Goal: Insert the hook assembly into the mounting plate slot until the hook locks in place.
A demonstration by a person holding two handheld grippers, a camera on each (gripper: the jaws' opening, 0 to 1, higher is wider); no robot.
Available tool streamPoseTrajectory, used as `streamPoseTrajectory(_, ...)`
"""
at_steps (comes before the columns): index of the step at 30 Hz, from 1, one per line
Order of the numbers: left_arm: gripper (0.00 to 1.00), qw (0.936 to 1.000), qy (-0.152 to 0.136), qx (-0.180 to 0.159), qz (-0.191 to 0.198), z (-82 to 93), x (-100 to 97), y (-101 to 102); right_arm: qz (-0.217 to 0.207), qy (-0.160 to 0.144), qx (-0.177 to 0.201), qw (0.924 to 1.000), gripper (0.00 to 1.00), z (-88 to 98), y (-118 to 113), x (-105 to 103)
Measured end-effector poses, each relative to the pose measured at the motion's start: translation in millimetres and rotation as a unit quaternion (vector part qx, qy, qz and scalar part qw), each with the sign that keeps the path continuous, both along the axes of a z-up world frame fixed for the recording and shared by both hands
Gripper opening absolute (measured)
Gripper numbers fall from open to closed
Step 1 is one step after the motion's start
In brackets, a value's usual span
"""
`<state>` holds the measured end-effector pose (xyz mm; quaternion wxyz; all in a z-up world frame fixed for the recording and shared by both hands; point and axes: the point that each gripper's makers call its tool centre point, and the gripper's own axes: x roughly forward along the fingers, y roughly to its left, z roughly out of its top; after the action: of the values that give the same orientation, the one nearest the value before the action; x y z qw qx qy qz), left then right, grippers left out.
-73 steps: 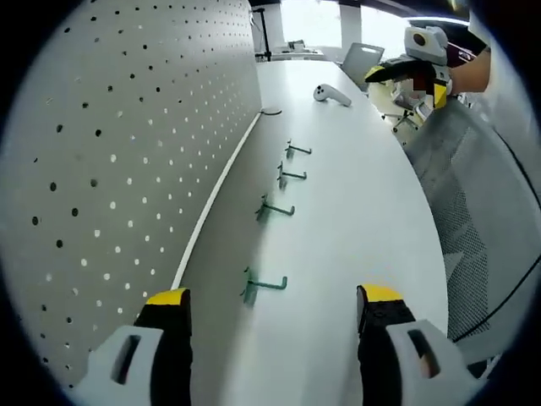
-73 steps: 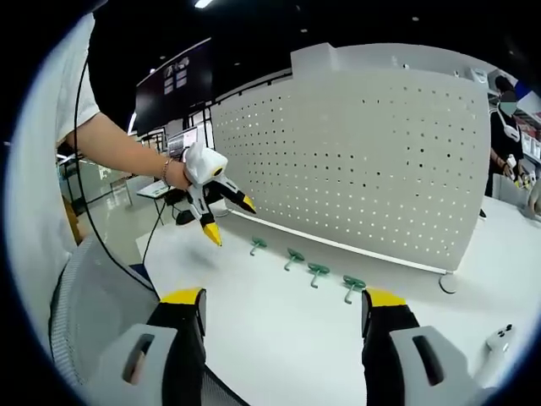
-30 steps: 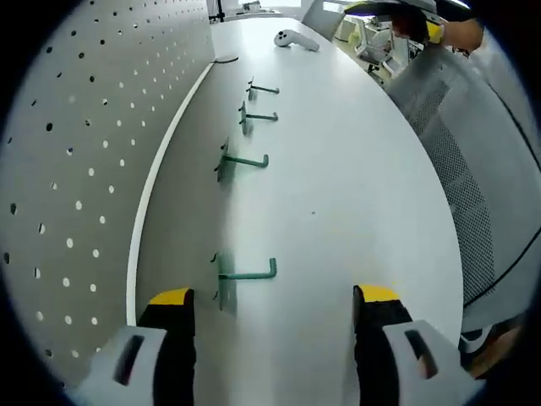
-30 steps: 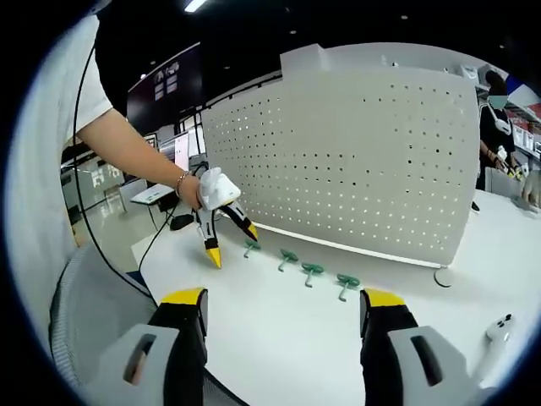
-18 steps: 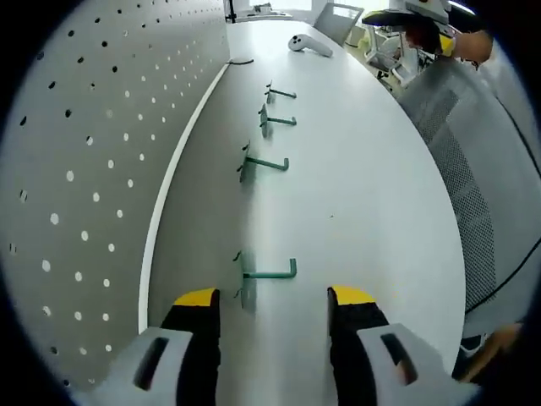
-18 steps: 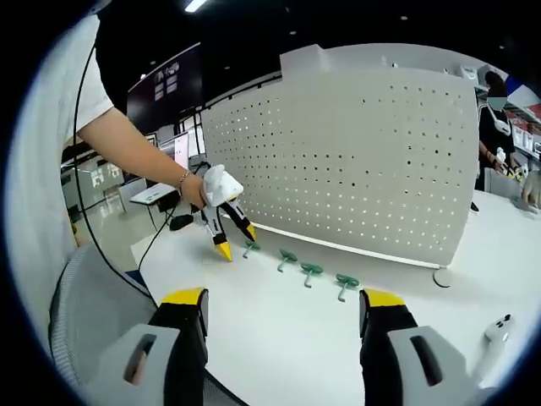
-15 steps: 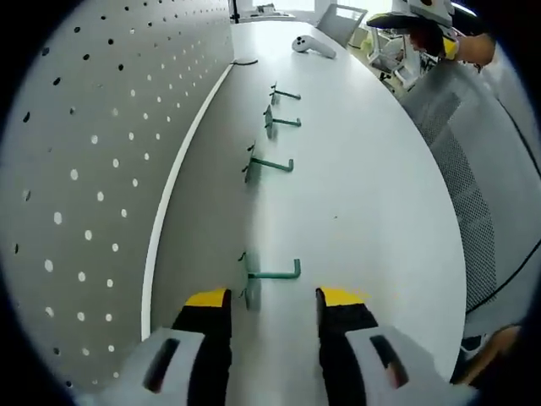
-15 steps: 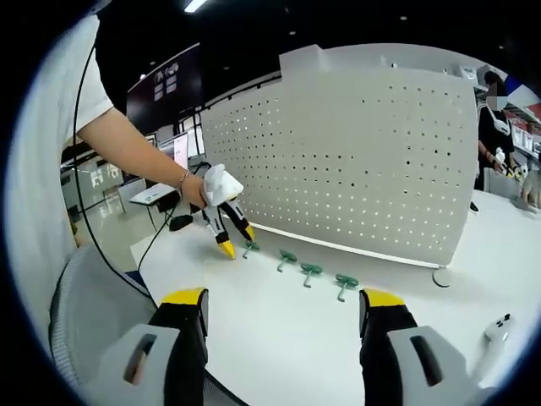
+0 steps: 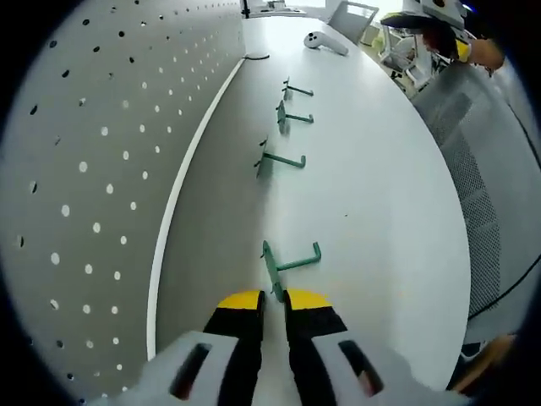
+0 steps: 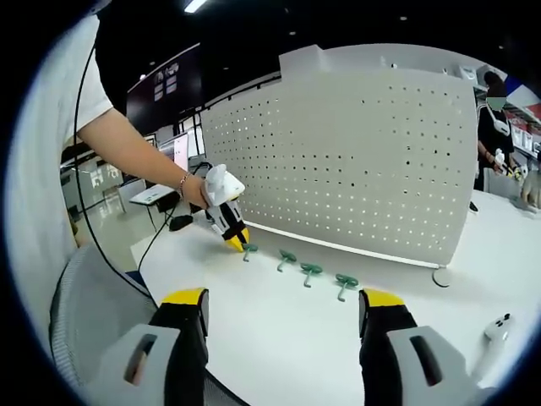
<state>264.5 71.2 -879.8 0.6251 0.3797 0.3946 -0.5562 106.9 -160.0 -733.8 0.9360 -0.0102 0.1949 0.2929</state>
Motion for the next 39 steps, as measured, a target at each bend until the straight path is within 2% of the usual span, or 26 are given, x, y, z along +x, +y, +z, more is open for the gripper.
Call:
streamPoseTrajectory(11,0.11,0.9998,0.007,0.007,0.018,-0.4,1.8,-0.1,0.000,0.000,0.000,1.0000,0.69,-0.3,-0.5,0.1)
streamPoseTrajectory(17,0.10,0.9998,-0.005,0.015,0.014,-0.8,2.0,-2.1,-0.001,0.001,0.000,1.0000,0.68,-0.5,-0.7,-0.1)
streamPoseTrajectory(23,0.05,0.9995,-0.022,0.018,0.015,-0.7,4.4,-3.9,0.000,0.001,-0.002,1.0000,0.68,-1.5,-1.3,-0.2)
streamPoseTrajectory(36,0.03,0.9994,-0.027,0.018,0.009,-0.5,3.9,-3.7,0.000,0.002,-0.001,1.0000,0.68,-1.3,-1.0,0.0)
streamPoseTrajectory(39,0.02,0.9995,-0.027,0.009,0.012,-0.5,4.4,-4.1,0.000,0.002,-0.001,1.0000,0.68,-1.1,-1.0,0.2)
